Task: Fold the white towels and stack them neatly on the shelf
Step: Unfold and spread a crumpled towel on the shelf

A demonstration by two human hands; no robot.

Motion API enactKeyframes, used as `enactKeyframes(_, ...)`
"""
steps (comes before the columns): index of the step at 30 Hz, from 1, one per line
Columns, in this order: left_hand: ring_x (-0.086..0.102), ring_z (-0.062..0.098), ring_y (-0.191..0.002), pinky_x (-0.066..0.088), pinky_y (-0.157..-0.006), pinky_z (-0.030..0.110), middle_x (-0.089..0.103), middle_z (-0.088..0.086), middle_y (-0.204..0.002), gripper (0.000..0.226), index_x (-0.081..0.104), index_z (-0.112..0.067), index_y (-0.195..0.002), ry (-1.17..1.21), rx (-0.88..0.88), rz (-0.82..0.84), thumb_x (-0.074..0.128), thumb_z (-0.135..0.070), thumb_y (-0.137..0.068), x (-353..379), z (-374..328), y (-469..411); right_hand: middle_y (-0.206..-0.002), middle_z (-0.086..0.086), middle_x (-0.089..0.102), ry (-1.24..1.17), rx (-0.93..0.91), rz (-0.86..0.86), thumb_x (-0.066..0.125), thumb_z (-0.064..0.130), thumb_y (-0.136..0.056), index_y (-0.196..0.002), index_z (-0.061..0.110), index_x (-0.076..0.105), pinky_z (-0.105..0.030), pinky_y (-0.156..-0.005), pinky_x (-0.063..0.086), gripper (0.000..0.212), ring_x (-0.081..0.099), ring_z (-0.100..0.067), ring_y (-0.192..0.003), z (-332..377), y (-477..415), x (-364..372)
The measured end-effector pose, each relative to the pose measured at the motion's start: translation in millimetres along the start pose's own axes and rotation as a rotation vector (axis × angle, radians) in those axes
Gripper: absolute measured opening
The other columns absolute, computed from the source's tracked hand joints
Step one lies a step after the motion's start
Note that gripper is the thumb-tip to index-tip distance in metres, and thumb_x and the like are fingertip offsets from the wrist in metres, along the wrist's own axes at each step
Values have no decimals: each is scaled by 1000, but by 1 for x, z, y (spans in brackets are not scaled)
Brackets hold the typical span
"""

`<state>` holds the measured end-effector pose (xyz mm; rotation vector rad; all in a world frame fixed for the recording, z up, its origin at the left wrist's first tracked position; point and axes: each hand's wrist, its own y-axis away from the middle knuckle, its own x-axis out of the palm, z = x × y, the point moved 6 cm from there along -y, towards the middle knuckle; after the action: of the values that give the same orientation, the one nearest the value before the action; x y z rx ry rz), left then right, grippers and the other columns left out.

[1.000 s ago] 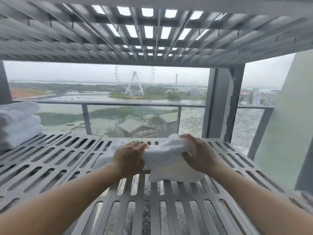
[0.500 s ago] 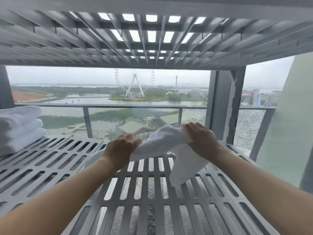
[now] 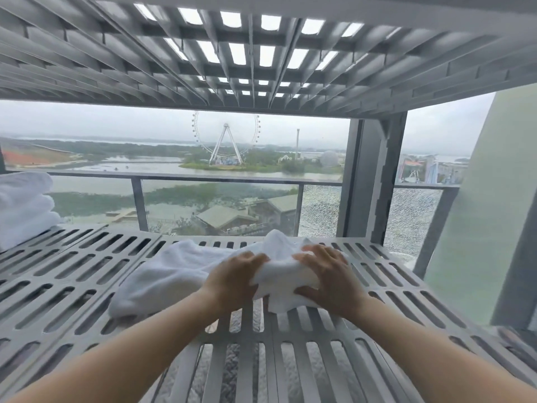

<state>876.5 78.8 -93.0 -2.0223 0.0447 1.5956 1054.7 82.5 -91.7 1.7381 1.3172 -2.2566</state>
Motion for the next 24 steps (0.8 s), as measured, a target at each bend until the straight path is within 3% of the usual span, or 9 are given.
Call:
enactKeyframes(3, 59, 31, -96, 47, -75, 36, 55, 6, -108, 39, 50, -24, -119, -12, -97, -71, 49, -15, -81, -10, 18, -3, -124, -7, 54, -59, -44, 31, 75, 34, -72, -120, 15, 57, -39, -97, 42, 55, 52, -25, -113, 3, 6, -6)
enactKeyframes(7, 57, 31, -102, 48, -81, 39, 53, 7, -114, 43, 50, -24, -119, -117, -274, -69, 44, -6, -81, -13, 44, -9, -122, -5, 55, 111, -52, -59, 75, 35, -71, -112, 18, 61, -42, -89, 47, 47, 54, -25, -111, 19, 6, -11)
enactKeyframes(9, 55, 29, -106, 48, -82, 38, 50, 7, -118, 46, 50, -25, -121, -170, -349, -57, 44, -4, -81, -11, 55, -10, -126, -2, 47, 187, 125, -13, 70, 44, -72, -120, 20, 52, -43, -87, 46, 56, 49, -25, -112, 13, 8, -3)
enactKeyframes(11, 49, 26, -111, 49, -78, 37, 45, 4, -123, 49, 48, -26, -122, -284, -352, -87, 48, -2, -79, -12, 56, -8, -122, -1, 40, 91, 404, 64, 67, 51, -70, -124, 20, 40, -38, -84, 45, 69, 45, -24, -110, -4, 14, 7)
enactKeyframes(14, 40, 22, -118, 51, -77, 34, 32, 0, -134, 66, 35, -30, -130, -366, -170, -102, 55, 0, -75, -3, 44, -6, -100, 0, 47, -237, 602, 101, 68, 31, -67, -110, 17, 43, -26, -68, 40, 51, 52, -21, -91, -15, 20, 19)
enactKeyframes(16, 40, 22, -117, 53, -78, 36, 32, -2, -135, 68, 33, -34, -132, -310, -43, -50, 52, 0, -77, 6, 38, -4, -88, -1, 54, -277, 525, 113, 61, 13, -66, -96, 16, 47, -22, -57, 34, 33, 52, -20, -79, -12, 12, 17)
enactKeyframes(18, 46, 21, -114, 53, -79, 38, 39, -3, -132, 59, 40, -34, -130, -247, -23, -55, 49, -4, -80, 5, 38, -4, -88, -5, 58, -236, 395, 81, 56, 2, -66, -95, 13, 52, -23, -59, 34, 31, 56, -24, -81, -9, -3, 7)
enactKeyframes(21, 58, 24, -102, 51, -72, 37, 53, -4, -123, 48, 51, -33, -123, -158, -63, -225, 53, -13, -80, -16, 36, -7, -106, -10, 59, -79, 222, -26, 55, -5, -72, -111, 8, 56, -34, -74, 46, 41, 55, -29, -94, -15, -26, -21)
enactKeyframes(24, 63, 28, -87, 47, -64, 34, 61, -3, -112, 40, 56, -28, -117, -43, 6, -394, 58, -21, -78, -31, 22, -9, -114, -9, 56, 84, 170, -122, 53, -10, -74, -116, 9, 54, -41, -77, 50, 47, 50, -30, -101, -28, -35, -49)
